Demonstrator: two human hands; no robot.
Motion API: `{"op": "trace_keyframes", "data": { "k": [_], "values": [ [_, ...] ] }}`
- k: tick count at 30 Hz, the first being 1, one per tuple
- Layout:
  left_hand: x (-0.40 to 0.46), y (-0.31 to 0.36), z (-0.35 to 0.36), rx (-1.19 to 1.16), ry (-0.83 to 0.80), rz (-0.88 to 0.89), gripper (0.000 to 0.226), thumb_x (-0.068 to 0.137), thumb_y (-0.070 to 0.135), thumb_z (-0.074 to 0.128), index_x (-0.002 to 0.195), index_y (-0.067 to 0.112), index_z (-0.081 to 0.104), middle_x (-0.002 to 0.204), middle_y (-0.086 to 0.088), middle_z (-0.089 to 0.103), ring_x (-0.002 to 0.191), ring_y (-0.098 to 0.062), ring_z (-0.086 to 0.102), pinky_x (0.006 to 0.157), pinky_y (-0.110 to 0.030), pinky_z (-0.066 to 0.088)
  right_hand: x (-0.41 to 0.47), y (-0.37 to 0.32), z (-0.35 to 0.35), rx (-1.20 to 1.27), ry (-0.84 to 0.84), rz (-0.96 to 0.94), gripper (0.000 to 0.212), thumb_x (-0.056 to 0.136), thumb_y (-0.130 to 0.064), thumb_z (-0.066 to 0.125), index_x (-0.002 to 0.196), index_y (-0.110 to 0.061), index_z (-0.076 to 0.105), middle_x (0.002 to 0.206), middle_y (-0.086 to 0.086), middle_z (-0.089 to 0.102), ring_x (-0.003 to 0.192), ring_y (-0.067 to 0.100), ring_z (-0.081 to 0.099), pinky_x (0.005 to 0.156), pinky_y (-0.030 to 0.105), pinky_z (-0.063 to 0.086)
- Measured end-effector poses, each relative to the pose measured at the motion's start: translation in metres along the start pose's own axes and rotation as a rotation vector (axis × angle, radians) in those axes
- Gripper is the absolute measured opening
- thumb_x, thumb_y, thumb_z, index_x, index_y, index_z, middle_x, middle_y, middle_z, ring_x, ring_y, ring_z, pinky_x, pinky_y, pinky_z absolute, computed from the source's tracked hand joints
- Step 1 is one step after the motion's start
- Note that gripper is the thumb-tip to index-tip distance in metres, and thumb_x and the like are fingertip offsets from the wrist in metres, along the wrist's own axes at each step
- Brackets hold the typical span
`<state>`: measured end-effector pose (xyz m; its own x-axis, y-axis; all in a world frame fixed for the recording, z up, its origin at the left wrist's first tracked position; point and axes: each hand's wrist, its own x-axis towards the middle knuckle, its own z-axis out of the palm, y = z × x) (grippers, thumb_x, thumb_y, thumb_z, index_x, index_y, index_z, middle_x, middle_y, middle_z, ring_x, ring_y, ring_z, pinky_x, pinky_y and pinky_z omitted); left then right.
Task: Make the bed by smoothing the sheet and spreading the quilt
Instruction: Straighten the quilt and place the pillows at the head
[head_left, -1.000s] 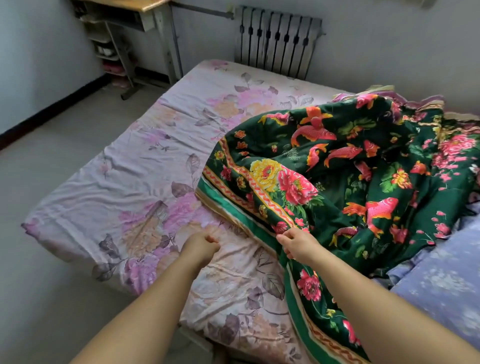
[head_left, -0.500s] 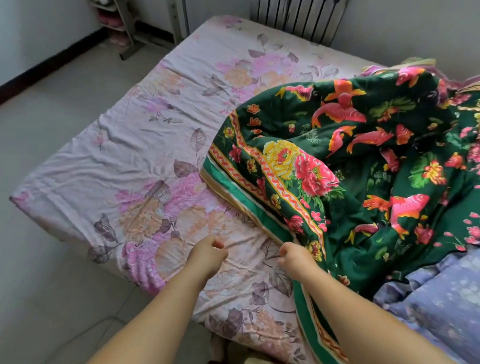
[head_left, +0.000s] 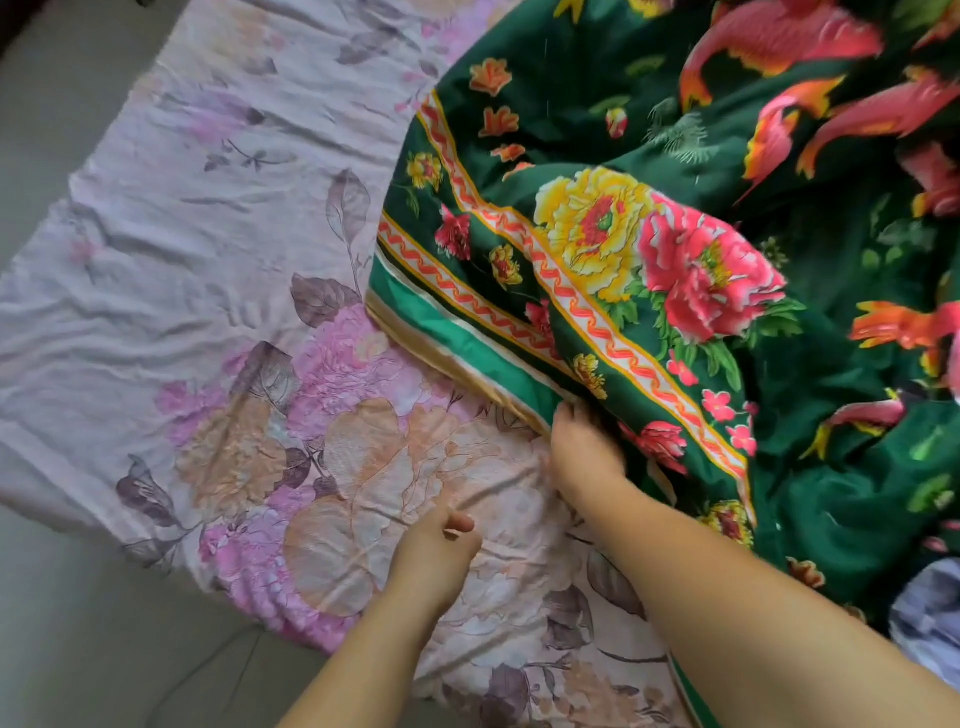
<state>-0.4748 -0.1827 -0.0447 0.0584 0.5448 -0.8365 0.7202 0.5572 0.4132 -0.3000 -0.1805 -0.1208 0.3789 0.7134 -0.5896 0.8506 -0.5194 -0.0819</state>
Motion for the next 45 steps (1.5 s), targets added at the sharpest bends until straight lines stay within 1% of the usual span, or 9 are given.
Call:
{"op": "trace_keyframes", "data": {
  "k": [4, 6, 12, 22, 29, 32, 36, 42, 45],
  "values": [
    [0.018, -0.016, -0.005, 0.039, 0.013, -0.041, 0.008, 0.093, 0.020, 0.055, 0.100, 0.017, 0.058, 0.096, -0.001, 0.058, 0.083, -0.013, 0.054, 0.064, -0.020, 0.040, 0.031, -0.003, 0.001, -0.011, 0.075, -0.020, 0.050, 0.098, -0.025, 0.047, 0.138, 0.001, 0.035, 0.134, 0.017, 0.047, 0.119, 0.030, 0.051, 0.085, 0.021, 0.047],
    [0.025, -0.024, -0.013, 0.066, 0.034, -0.061, 0.010, 0.092, 0.020, 0.057, 0.100, 0.016, 0.059, 0.097, -0.002, 0.059, 0.084, -0.016, 0.054, 0.064, -0.023, 0.040, 0.033, -0.009, -0.014, -0.042, 0.002, -0.071, 0.035, 0.102, -0.013, 0.034, 0.131, 0.003, 0.043, 0.130, 0.020, 0.050, 0.112, 0.034, 0.051, 0.060, 0.003, 0.036],
    [0.024, -0.016, -0.039, 0.042, 0.031, -0.015, 0.016, 0.090, 0.013, 0.055, 0.105, 0.010, 0.062, 0.098, -0.006, 0.063, 0.091, -0.022, 0.058, 0.077, -0.028, 0.042, 0.005, -0.080, -0.055, 0.475, 0.081, 0.118, 0.026, 0.088, -0.013, 0.051, 0.111, -0.009, 0.062, 0.110, 0.017, 0.066, 0.103, 0.034, 0.061, 0.080, 0.034, 0.048],
    [-0.013, 0.007, -0.176, 0.022, 0.155, 0.262, 0.029, 0.086, 0.016, 0.052, 0.115, 0.012, 0.058, 0.109, -0.019, 0.063, 0.093, -0.034, 0.062, 0.074, -0.034, 0.051, -0.116, -0.194, -0.161, 0.533, 0.275, 0.069, 0.021, 0.090, -0.014, 0.047, 0.103, -0.006, 0.062, 0.115, 0.020, 0.063, 0.109, 0.036, 0.057, 0.082, 0.034, 0.043],
    [-0.053, 0.009, -0.261, -0.094, 0.169, 0.336, 0.032, 0.087, 0.008, 0.046, 0.117, 0.009, 0.056, 0.114, -0.017, 0.061, 0.083, -0.025, 0.051, 0.063, -0.026, 0.036, -0.211, -0.218, -0.190, 0.467, 0.316, 0.017, 0.034, 0.091, -0.023, 0.053, 0.061, -0.014, 0.040, 0.097, 0.020, 0.065, 0.096, 0.035, 0.059, 0.066, 0.031, 0.031],
    [-0.066, 0.013, -0.269, -0.078, 0.135, 0.386, 0.034, 0.088, 0.007, 0.046, 0.121, 0.008, 0.055, 0.118, -0.017, 0.060, 0.090, -0.027, 0.054, 0.069, -0.027, 0.042, -0.209, -0.222, -0.161, 0.390, 0.070, 0.014, 0.015, 0.091, -0.028, 0.056, 0.081, -0.017, 0.058, 0.100, 0.011, 0.065, 0.103, 0.028, 0.060, 0.072, 0.027, 0.039],
    [-0.088, 0.010, -0.289, -0.049, 0.112, 0.473, 0.028, 0.088, 0.010, 0.049, 0.115, 0.010, 0.057, 0.115, -0.015, 0.062, 0.102, -0.029, 0.058, 0.077, -0.031, 0.046, -0.208, -0.242, -0.157, 0.469, 0.011, 0.071, 0.050, 0.091, -0.039, 0.060, 0.131, -0.010, 0.051, 0.130, 0.010, 0.058, 0.113, 0.026, 0.058, 0.094, 0.032, 0.046],
    [-0.099, -0.020, -0.350, -0.113, 0.122, 0.490, 0.027, 0.089, 0.010, 0.052, 0.115, 0.009, 0.057, 0.115, -0.017, 0.061, 0.097, -0.030, 0.058, 0.075, -0.029, 0.043, -0.200, -0.283, -0.167, 0.513, 0.106, 0.048, 0.038, 0.093, -0.031, 0.058, 0.116, -0.001, 0.063, 0.117, 0.017, 0.065, 0.106, 0.030, 0.061, 0.092, 0.039, 0.050],
    [-0.100, -0.040, -0.383, -0.142, 0.157, 0.476, 0.023, 0.090, 0.011, 0.050, 0.112, 0.012, 0.056, 0.115, -0.014, 0.061, 0.091, -0.024, 0.054, 0.074, -0.027, 0.041, -0.190, -0.314, -0.164, 0.500, 0.093, -0.010, 0.027, 0.092, -0.027, 0.059, 0.088, -0.002, 0.067, 0.087, 0.016, 0.067, 0.080, 0.025, 0.063, 0.064, 0.028, 0.045]
  ]
}}
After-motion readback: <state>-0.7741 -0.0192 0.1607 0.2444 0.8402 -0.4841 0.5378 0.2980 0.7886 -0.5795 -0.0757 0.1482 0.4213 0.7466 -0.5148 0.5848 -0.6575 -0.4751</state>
